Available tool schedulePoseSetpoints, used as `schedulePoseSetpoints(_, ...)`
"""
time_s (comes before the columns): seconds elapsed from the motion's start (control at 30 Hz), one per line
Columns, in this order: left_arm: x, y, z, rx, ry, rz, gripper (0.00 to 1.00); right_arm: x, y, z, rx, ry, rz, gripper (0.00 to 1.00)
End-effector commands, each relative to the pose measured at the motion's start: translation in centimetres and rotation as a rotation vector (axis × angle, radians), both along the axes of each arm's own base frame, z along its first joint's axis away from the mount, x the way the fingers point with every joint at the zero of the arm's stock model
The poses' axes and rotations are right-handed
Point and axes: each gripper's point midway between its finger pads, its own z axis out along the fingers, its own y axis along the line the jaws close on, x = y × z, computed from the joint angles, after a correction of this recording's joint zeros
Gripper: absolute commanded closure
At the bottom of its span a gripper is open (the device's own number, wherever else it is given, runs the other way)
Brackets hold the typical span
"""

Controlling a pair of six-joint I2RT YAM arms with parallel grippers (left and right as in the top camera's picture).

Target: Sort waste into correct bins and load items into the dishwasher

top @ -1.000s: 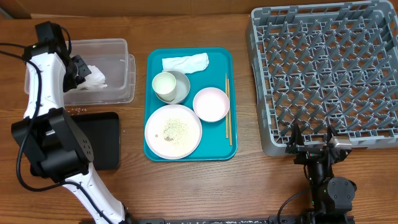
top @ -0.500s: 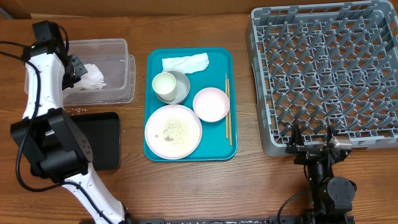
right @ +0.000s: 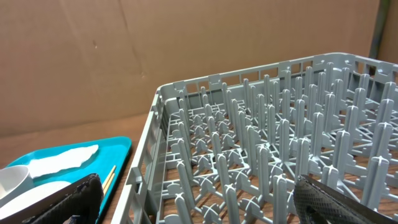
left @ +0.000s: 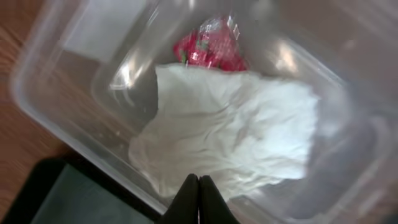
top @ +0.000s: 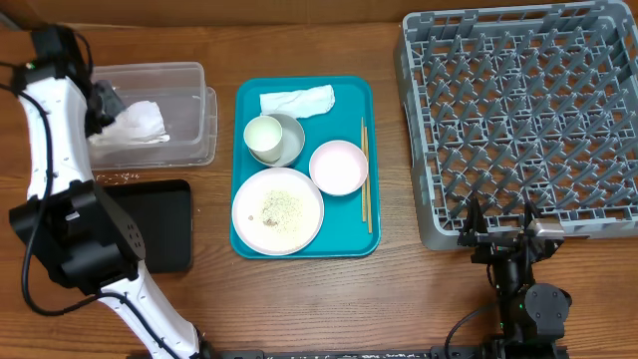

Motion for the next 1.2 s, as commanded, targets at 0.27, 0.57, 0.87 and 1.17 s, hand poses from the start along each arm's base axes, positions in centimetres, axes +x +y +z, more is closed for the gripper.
schedulePoseSetpoints(0.27,1.1,-5.6,12.2,-0.222,-0.265,-0.148,0.49,0.0,0.0,-0.1,-0.004,-0.007,-0.002,0.00)
schedulePoseSetpoints(0.57,1.6,-13.1,14.3,-0.563,-0.372,-0.402,0.00,0.0,0.0,-0.1,-0.004,-0.007,-0.002,0.00)
schedulePoseSetpoints(0.87,0.7,-18.8,17.0,-0.631,-0.457,-0.740,0.00,0.0,0.0,-0.1,-0.004,-0.007,-0.002,0.00)
schedulePoseSetpoints(1.17,-0.5,-15.8,14.6,-0.219,-0.213,-0.471,0.00,0.0,0.0,-0.1,-0.004,-0.007,-0.002,0.00)
